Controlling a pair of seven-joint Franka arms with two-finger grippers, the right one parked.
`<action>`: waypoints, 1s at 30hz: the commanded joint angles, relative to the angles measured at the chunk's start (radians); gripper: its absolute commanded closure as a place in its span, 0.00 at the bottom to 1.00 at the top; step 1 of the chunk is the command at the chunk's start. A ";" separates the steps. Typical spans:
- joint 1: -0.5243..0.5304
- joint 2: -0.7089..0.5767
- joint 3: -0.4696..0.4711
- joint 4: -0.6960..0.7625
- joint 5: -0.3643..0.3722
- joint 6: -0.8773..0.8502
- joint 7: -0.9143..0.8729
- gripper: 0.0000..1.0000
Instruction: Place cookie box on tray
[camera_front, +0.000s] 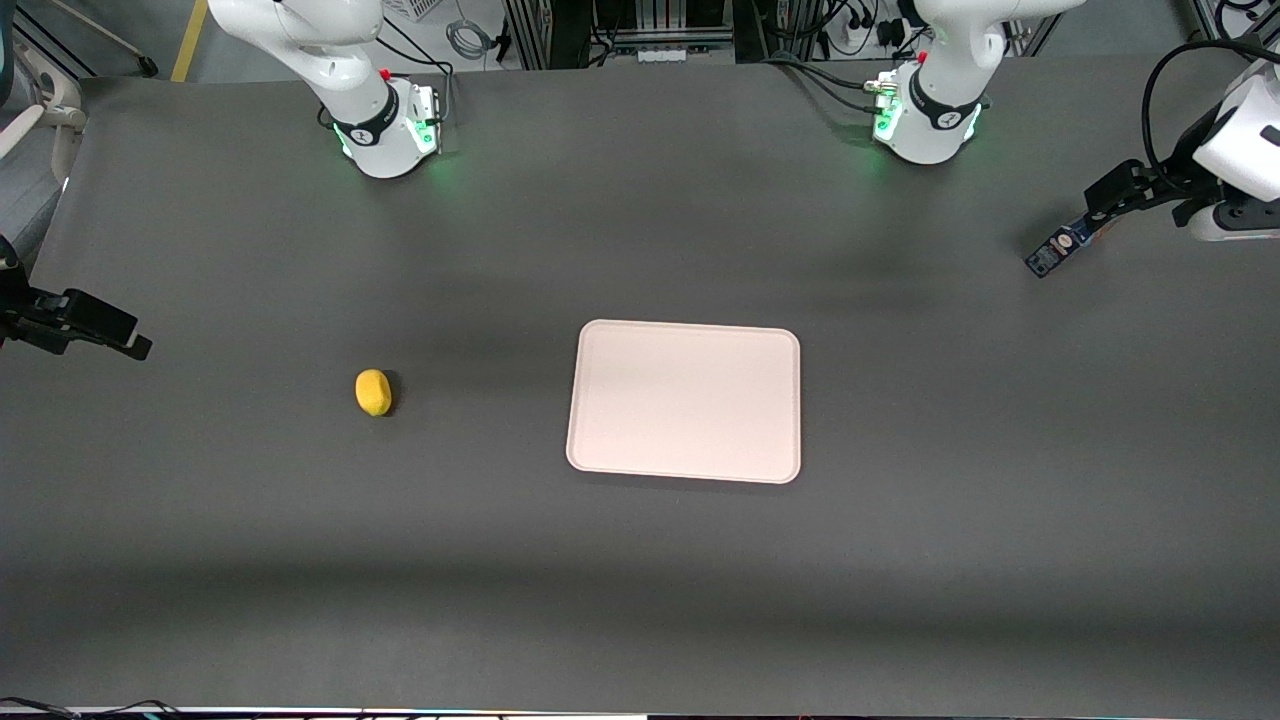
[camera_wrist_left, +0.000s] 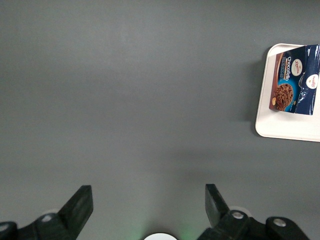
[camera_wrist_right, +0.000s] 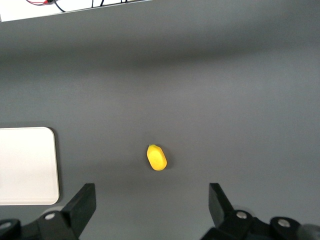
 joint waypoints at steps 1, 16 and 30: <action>0.005 0.010 -0.003 0.030 0.009 -0.025 0.012 0.00; 0.005 0.010 -0.003 0.029 0.009 -0.025 0.012 0.00; 0.006 0.008 0.010 0.046 0.006 -0.047 0.013 0.00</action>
